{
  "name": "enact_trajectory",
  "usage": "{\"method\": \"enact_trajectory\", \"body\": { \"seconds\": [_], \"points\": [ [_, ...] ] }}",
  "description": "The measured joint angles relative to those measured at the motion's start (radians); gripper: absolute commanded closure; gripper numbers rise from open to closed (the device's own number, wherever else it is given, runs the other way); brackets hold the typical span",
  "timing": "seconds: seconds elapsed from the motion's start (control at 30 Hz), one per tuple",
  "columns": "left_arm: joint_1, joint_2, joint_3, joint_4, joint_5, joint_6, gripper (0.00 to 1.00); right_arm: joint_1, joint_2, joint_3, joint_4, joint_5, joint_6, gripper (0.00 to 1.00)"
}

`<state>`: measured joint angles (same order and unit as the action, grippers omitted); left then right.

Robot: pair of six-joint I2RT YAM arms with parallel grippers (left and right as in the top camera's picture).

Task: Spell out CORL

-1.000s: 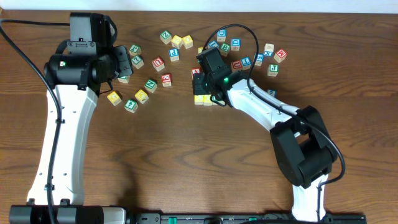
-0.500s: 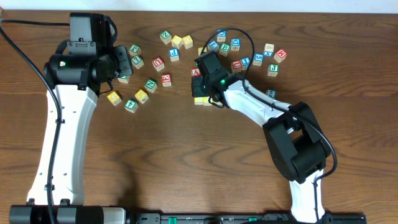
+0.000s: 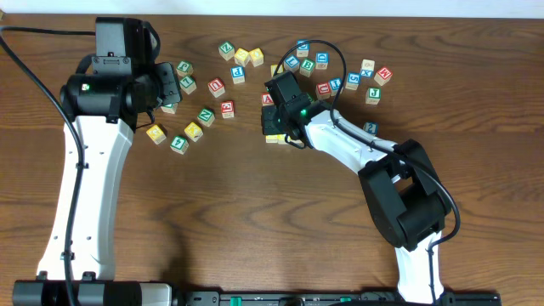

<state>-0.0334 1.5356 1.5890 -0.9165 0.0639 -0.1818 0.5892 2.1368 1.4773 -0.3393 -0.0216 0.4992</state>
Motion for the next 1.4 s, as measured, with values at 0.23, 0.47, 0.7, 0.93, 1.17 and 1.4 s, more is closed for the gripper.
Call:
{"method": "enact_trajectory", "body": {
  "seconds": [0.23, 0.47, 0.7, 0.93, 1.17, 1.4],
  "points": [
    [0.000, 0.000, 0.000, 0.000, 0.000, 0.000, 0.92, 0.000, 0.000, 0.000, -0.007, 0.000, 0.009, 0.99],
    [0.000, 0.000, 0.000, 0.000, 0.000, 0.000, 0.92, 0.000, 0.000, 0.000, -0.015, 0.000, 0.013, 0.99],
    [0.000, 0.000, 0.000, 0.000, 0.000, 0.000, 0.92, 0.000, 0.000, 0.000, -0.022, 0.000, 0.016, 0.99],
    [0.000, 0.000, 0.000, 0.000, 0.000, 0.000, 0.92, 0.000, 0.000, 0.000, -0.023, 0.000, 0.017, 0.99],
    [0.000, 0.000, 0.000, 0.000, 0.000, 0.000, 0.92, 0.000, 0.000, 0.000, -0.030, 0.000, 0.017, 0.99],
    [0.000, 0.000, 0.000, 0.000, 0.000, 0.000, 0.92, 0.000, 0.000, 0.000, -0.031, 0.000, 0.017, 0.99]
  ]
}}
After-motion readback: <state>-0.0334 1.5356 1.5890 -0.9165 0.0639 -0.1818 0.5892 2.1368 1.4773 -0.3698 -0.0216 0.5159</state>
